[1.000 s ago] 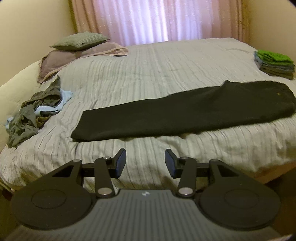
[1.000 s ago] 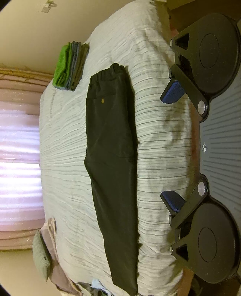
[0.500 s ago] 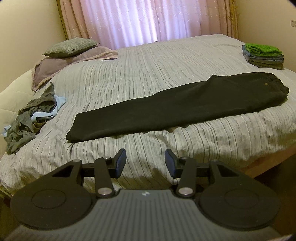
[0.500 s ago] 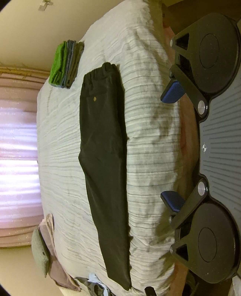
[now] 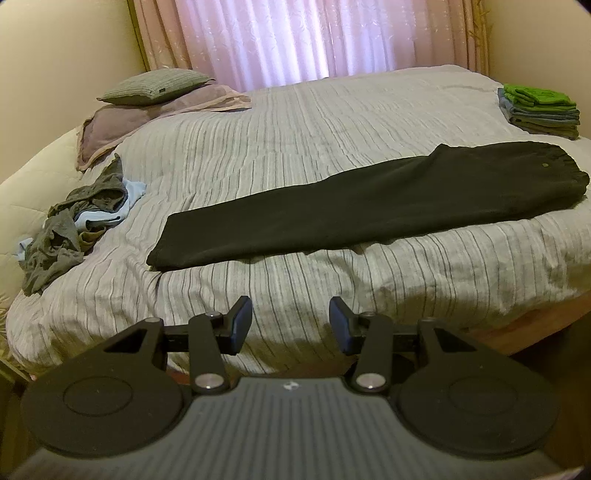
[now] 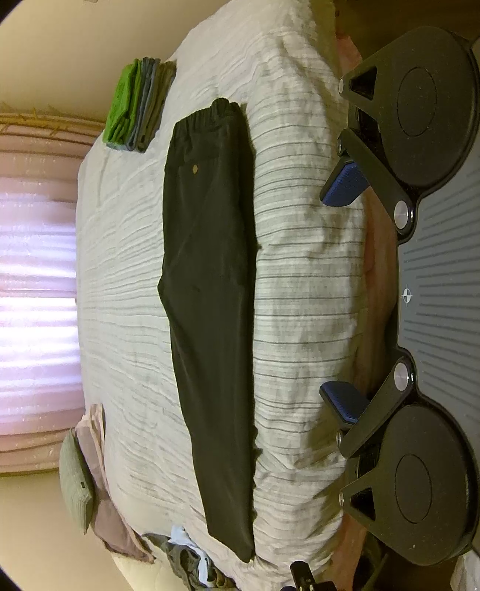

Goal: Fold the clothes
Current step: 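Release the hem and raise both tools above the folded trousers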

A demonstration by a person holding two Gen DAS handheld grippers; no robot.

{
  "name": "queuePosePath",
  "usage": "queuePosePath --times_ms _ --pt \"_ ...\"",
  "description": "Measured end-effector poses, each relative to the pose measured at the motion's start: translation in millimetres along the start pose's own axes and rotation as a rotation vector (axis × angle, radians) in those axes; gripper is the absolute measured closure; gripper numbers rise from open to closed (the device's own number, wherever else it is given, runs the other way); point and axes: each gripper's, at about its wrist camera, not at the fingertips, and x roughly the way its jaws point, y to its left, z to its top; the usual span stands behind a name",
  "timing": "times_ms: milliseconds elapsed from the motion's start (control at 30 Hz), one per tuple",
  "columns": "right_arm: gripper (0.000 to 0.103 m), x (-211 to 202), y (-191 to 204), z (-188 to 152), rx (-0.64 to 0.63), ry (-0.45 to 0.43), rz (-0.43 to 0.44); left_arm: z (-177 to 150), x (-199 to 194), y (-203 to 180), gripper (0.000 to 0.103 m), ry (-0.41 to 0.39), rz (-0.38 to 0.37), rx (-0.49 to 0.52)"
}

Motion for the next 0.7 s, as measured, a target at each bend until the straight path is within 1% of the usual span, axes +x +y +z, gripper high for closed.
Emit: queuePosePath --times_ms 467,600,700 --pt "0.000 1.1 1.0 0.9 0.002 -0.014 0.018 0.2 -1.2 5.9 0.061 -0.012 0.002 -0.013" --pt "0.000 -10.2 -7.0 0.4 0.073 -0.173 0.054 3.2 -2.4 18.3 0.061 -0.035 -0.013 -0.044" --pt "0.000 -19.3 -13.3 0.1 0.130 -0.301 0.083 4.6 -0.1 39.3 0.061 -0.055 -0.045 -0.121"
